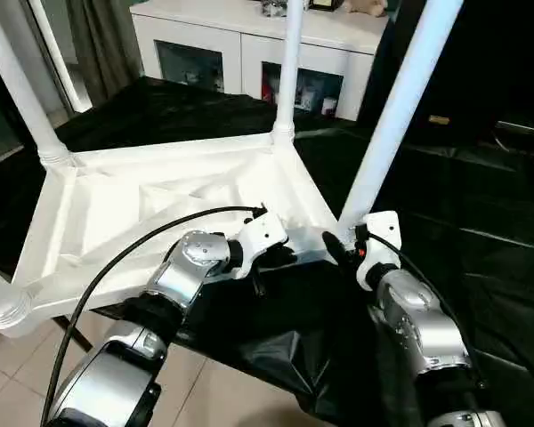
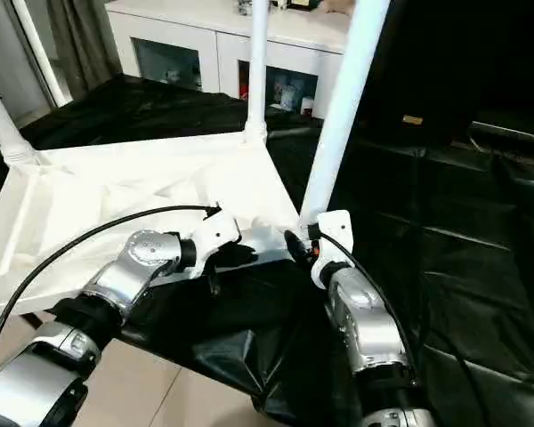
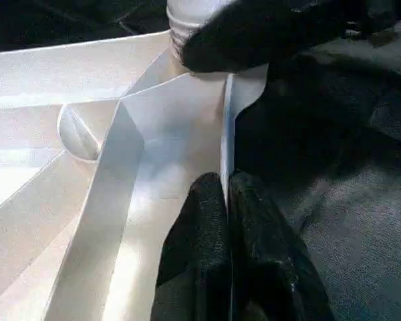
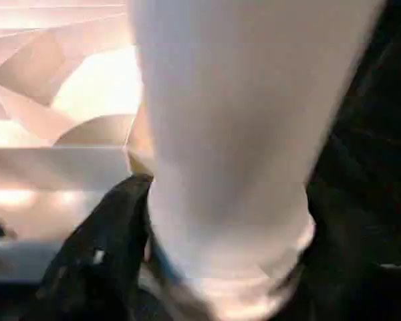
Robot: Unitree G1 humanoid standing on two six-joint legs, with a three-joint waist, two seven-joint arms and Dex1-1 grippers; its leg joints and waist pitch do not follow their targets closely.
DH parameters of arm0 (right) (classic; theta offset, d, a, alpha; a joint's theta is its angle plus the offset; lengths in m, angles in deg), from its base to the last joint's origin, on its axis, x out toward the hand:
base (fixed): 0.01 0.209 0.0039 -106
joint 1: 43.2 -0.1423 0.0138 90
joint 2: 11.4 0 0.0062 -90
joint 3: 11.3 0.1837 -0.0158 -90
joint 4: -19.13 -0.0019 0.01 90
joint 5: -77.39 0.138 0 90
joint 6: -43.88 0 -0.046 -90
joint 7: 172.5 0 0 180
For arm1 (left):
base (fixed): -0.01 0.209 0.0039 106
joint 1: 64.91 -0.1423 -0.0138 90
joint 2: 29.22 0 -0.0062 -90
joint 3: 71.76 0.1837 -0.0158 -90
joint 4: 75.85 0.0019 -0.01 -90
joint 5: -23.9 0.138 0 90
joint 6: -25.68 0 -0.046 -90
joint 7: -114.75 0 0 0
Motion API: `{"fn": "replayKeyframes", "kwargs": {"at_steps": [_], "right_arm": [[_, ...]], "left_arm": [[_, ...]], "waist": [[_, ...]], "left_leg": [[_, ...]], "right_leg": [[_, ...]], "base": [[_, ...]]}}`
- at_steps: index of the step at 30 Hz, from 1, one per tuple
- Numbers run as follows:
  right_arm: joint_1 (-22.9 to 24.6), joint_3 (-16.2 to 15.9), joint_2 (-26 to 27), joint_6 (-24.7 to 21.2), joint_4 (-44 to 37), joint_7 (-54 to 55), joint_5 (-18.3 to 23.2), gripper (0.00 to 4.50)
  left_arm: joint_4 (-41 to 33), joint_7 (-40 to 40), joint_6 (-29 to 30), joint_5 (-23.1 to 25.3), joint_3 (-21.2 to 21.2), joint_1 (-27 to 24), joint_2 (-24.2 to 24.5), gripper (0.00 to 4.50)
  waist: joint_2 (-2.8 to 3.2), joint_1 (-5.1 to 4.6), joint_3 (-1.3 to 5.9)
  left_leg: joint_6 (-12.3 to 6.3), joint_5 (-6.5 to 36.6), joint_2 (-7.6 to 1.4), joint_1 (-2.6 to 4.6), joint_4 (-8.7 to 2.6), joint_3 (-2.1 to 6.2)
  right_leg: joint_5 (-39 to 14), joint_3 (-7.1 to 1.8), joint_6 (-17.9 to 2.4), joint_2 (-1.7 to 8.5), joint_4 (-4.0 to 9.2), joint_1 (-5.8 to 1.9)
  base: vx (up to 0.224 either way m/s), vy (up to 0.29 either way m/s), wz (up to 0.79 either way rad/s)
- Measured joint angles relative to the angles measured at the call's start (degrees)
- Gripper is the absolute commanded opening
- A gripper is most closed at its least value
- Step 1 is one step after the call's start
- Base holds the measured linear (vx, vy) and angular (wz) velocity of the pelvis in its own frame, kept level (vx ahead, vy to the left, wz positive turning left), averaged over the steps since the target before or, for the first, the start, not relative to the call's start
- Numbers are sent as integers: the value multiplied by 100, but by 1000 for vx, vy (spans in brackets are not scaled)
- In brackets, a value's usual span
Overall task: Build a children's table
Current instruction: Rotate leg to tighten
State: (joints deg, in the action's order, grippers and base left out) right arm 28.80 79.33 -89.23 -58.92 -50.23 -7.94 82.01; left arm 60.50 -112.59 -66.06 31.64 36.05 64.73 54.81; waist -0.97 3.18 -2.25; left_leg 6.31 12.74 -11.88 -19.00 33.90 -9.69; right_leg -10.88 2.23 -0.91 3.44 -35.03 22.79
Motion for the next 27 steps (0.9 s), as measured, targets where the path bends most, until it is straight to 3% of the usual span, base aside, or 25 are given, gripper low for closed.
{"fn": "replayKeyframes", "kwargs": {"at_steps": [1,4,14,22,27], "right_arm": [[10,-5,10,16,-3,-16,0,381],[16,-183,-159,60,-24,-348,-8,393],[23,-479,-1406,-80,-471,-2401,281,393],[26,-700,-1790,-82,-684,-3260,454,393],[72,-1005,-2013,-65,-727,-3740,436,393]], "left_arm": [[9,75,-20,7,-6,17,11,0],[6,131,-256,52,-1,-2,132,0],[-374,-955,-618,-193,-60,-257,706,0],[-852,-2063,-605,-573,14,-533,1085,0],[-1081,-2499,-517,-702,64,-644,1222,0]], "waist": [[0,-31,0],[3,-137,-5],[26,-120,-19],[25,-69,-20],[14,-8,-25]], "left_leg": [[0,0,0,0,0,1],[0,0,-1,-6,-3,9],[-5,-3,-2,-16,-22,-2],[-15,3,-3,-18,-24,-6],[-14,3,-4,-17,-23,-8]], "right_leg": [[2,-1,3,0,1,3],[10,0,5,-2,3,17],[-7,4,5,-8,7,34],[-24,6,-8,-7,6,35],[-24,7,-8,-6,4,34]], "base": [[0,0,0],[0,0,0],[0,0,0],[0,0,0],[0,0,0]]}}
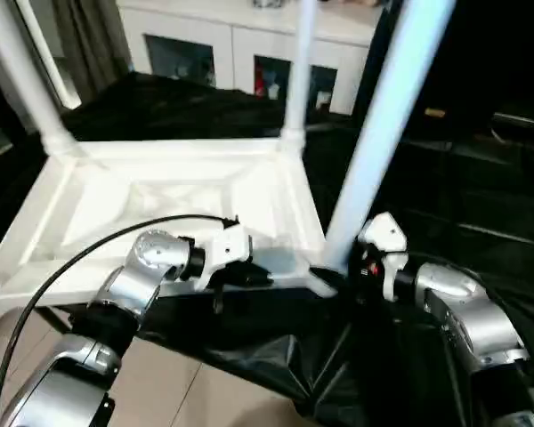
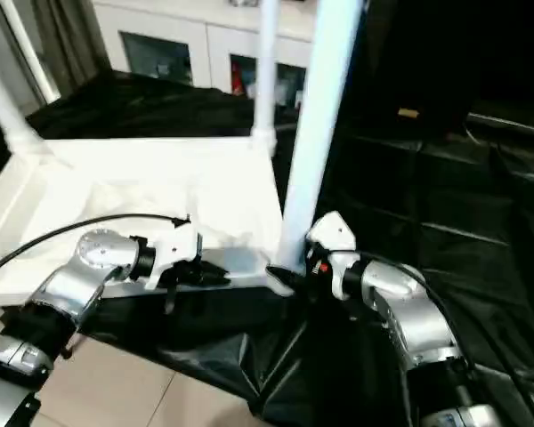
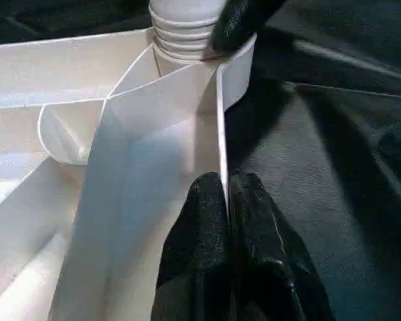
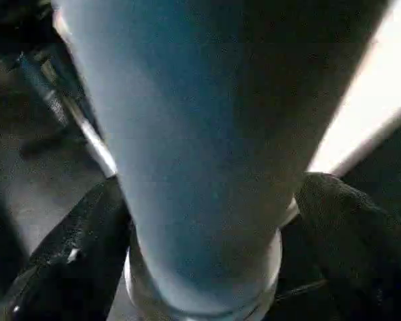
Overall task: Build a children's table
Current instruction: Rotate leg to tighten
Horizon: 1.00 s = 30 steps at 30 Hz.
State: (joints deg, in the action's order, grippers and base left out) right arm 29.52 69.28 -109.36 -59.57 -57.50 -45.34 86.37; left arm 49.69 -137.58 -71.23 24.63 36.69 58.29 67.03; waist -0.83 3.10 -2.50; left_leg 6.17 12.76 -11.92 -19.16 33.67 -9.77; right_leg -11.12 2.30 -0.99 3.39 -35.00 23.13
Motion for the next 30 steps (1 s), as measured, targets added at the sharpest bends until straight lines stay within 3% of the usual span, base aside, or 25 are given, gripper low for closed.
{"fn": "replayKeyframes", "kwargs": {"at_steps": [6,18,22,26,30], "right_arm": [[45,-80,-28,69,17,-95,-67,393],[45,-118,-19,60,17,-204,1,286],[45,-113,6,61,28,-173,0,276],[27,9,324,171,269,301,-10,272],[-105,393,968,171,684,1586,-99,272]], "left_arm": [[-148,-67,82,-51,-8,-87,65,0],[-308,-80,393,-103,-20,-126,97,0],[-309,-78,393,-103,-23,-127,101,0],[-304,167,408,-39,-57,-134,73,0],[80,1029,325,360,-44,125,-240,0]], "waist": [[-4,19,-2],[-6,5,-3],[-6,2,-3],[-16,-64,-2],[-31,-93,6]], "left_leg": [[0,0,0,1,0,-2],[0,0,0,2,0,-2],[-1,-1,0,2,1,-2],[2,-1,-2,6,10,-1],[8,-4,0,11,19,2]], "right_leg": [[0,-1,0,0,-1,0],[0,-1,1,0,-2,0],[0,-1,1,0,-3,0],[1,-3,0,-2,-12,0],[10,-4,0,0,-12,-11]], "base": [[0,0,0],[0,0,0],[0,0,0],[0,0,0],[0,0,0]]}}
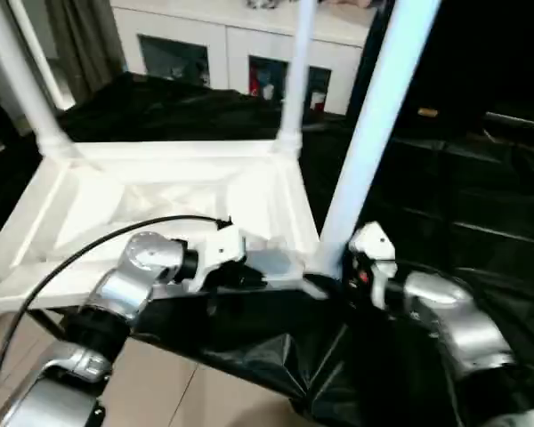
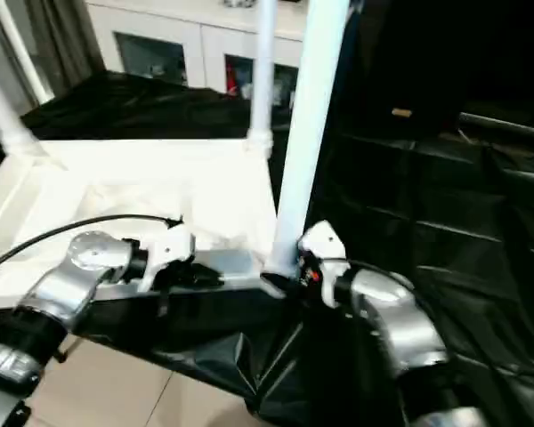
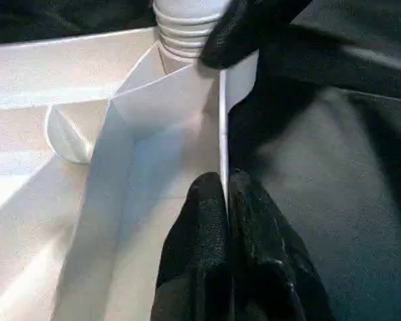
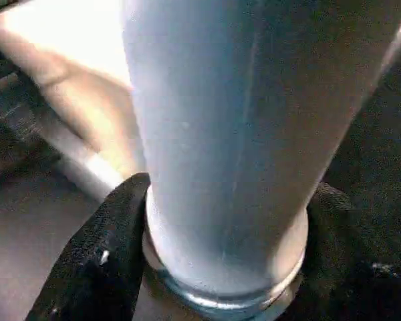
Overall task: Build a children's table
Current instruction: Rotate leg to tighten
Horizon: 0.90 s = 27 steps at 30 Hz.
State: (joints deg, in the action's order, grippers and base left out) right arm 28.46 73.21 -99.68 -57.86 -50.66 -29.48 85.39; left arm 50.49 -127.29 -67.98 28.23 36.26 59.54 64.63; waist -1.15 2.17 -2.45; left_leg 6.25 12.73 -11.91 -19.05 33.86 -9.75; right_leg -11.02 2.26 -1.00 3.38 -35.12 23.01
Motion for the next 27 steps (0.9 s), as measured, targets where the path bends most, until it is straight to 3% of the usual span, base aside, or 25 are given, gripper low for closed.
{"fn": "replayKeyframes", "kwargs": {"at_steps": [3,9,11,14,16,18,27], "right_arm": [[-18,183,389,-40,85,982,-142,272],[-65,258,812,-47,122,1799,-390,272],[-64,264,807,-47,122,1789,-396,342],[-34,273,788,-39,87,1700,-380,344],[35,232,609,-45,-16,1461,-356,382],[102,109,385,-69,-181,1203,-371,392],[299,-116,-606,75,-654,-371,-204,392]], "left_arm": [[241,452,169,90,10,145,-284,0],[399,696,640,161,58,375,-552,0],[471,695,636,165,68,420,-575,0],[555,692,594,169,71,460,-589,0],[568,657,529,182,71,462,-560,0],[555,588,477,181,76,460,-518,0],[264,-96,85,35,96,240,-142,0]], "waist": [[-4,6,3],[4,21,9],[8,29,10],[13,47,11],[17,64,9],[17,72,9],[24,64,5]], "left_leg": [[3,-2,2,5,1,2],[5,-3,2,5,1,4],[5,-3,3,5,1,4],[5,-3,3,4,0,6],[4,-2,3,1,0,7],[4,-2,2,0,-4,7],[0,-1,-1,-4,-22,5]], "right_leg": [[2,-2,2,2,-1,-11],[4,-3,2,2,1,-17],[4,-3,2,3,1,-19],[5,-1,3,3,1,-20],[5,-2,4,3,4,-19],[3,0,7,2,6,-17],[-14,3,8,-3,13,-3]], "base": [[0,0,0],[0,0,0],[0,0,0],[0,0,0],[0,0,0],[0,0,0],[0,0,0]]}}
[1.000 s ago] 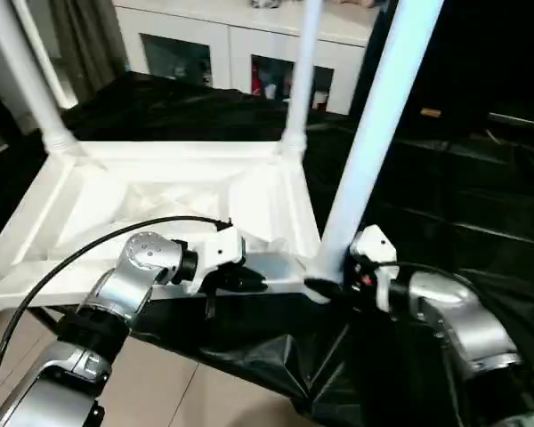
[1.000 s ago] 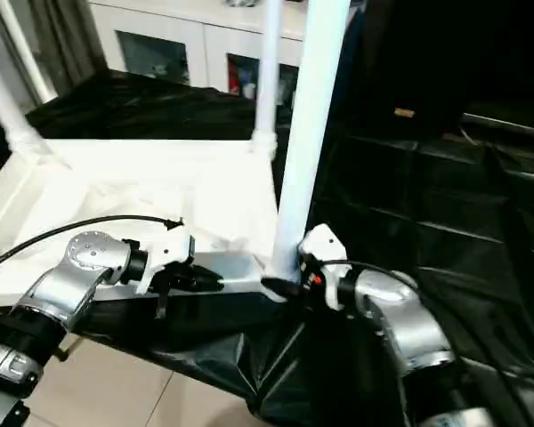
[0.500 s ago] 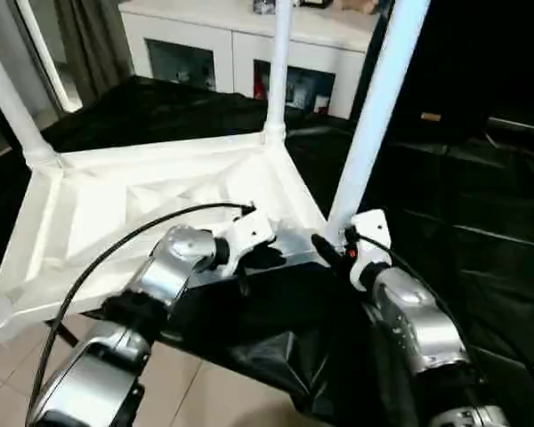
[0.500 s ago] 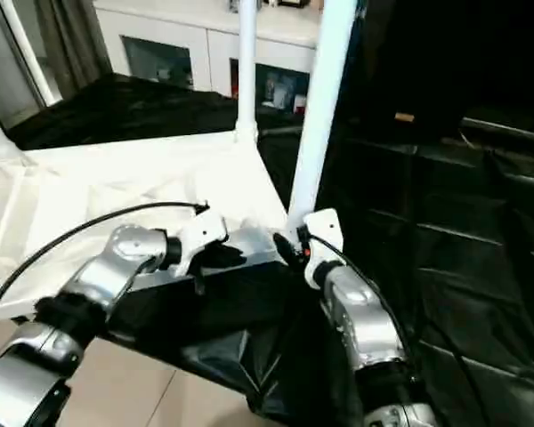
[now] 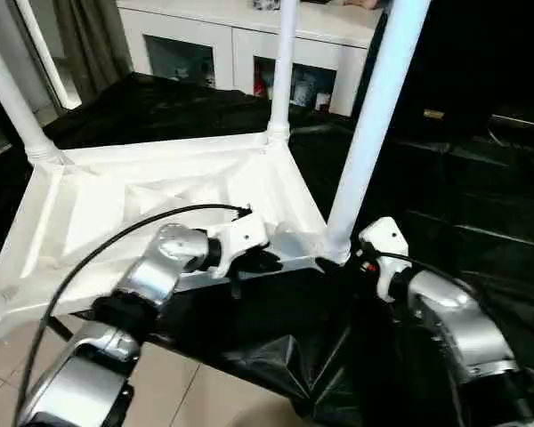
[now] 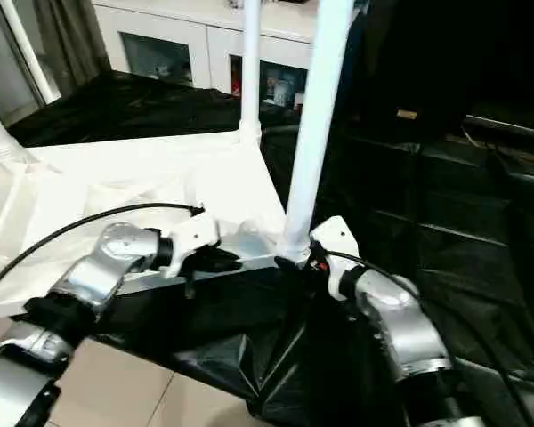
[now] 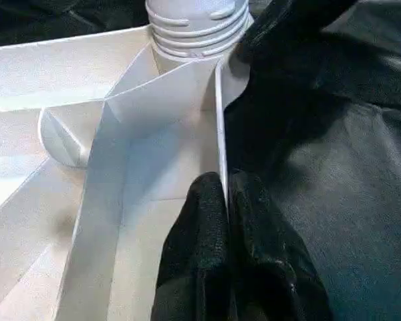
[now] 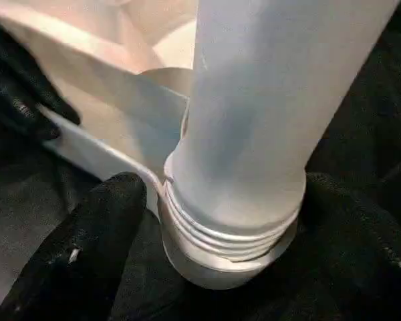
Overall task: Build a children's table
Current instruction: Rotate leg to tighten
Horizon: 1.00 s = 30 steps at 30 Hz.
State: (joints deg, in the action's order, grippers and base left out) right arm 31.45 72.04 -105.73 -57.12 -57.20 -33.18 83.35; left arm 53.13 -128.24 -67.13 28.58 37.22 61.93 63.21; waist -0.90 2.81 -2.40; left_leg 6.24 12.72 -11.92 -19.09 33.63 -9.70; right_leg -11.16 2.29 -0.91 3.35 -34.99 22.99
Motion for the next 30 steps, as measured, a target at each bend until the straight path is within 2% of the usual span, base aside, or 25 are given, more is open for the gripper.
{"fn": "replayKeyframes", "kwargs": {"at_steps": [6,14,15,17,20,25,27,30], "right_arm": [[-1,-207,-268,43,-168,-718,121,392],[0,-367,-296,64,-216,-1049,169,392],[0,-373,-296,64,-214,-1065,188,366],[0,-384,-293,62,-210,-1111,233,366],[0,-394,-290,58,-205,-1137,253,327],[2,-398,-278,56,-191,-1211,284,305],[2,-398,-265,56,-180,-1207,293,282],[0,-351,-108,37,-92,-946,293,278]], "left_arm": [[-376,-737,-80,-237,4,-261,372,0],[-630,-1104,13,-404,12,-380,548,0],[-651,-1121,27,-412,10,-391,562,0],[-673,-1121,36,-434,5,-411,571,0],[-680,-1121,53,-452,2,-421,577,0],[-758,-1121,149,-452,-1,-444,587,0],[-771,-1120,168,-452,-5,-451,591,0],[-742,-970,176,-422,-31,-465,574,0]], "waist": [[-3,13,-2],[-17,41,-10],[-18,38,-10],[-18,37,-10],[-18,37,-10],[-19,32,-11],[-19,27,-11],[-20,0,-10]], "left_leg": [[0,0,0,0,0,-2],[0,0,0,-4,1,-5],[0,0,0,-4,0,-5],[-1,0,-1,-5,0,-5],[0,0,-1,-5,0,-6],[-1,0,-1,-6,0,-6],[-1,0,-1,-6,1,-6],[1,-1,0,1,3,-6]], "right_leg": [[-1,-2,0,0,1,0],[-1,-2,0,1,0,4],[-1,-2,-1,1,-1,5],[-1,-2,-1,1,-1,7],[-1,-2,-1,1,-1,7],[-1,-2,-1,1,-1,7],[-1,-2,-1,1,-1,7],[-1,-4,-1,1,-6,4]], "base": [[0,0,0],[0,0,0],[0,0,0],[0,0,0],[0,0,0],[0,0,0],[0,0,0],[0,0,0]]}}
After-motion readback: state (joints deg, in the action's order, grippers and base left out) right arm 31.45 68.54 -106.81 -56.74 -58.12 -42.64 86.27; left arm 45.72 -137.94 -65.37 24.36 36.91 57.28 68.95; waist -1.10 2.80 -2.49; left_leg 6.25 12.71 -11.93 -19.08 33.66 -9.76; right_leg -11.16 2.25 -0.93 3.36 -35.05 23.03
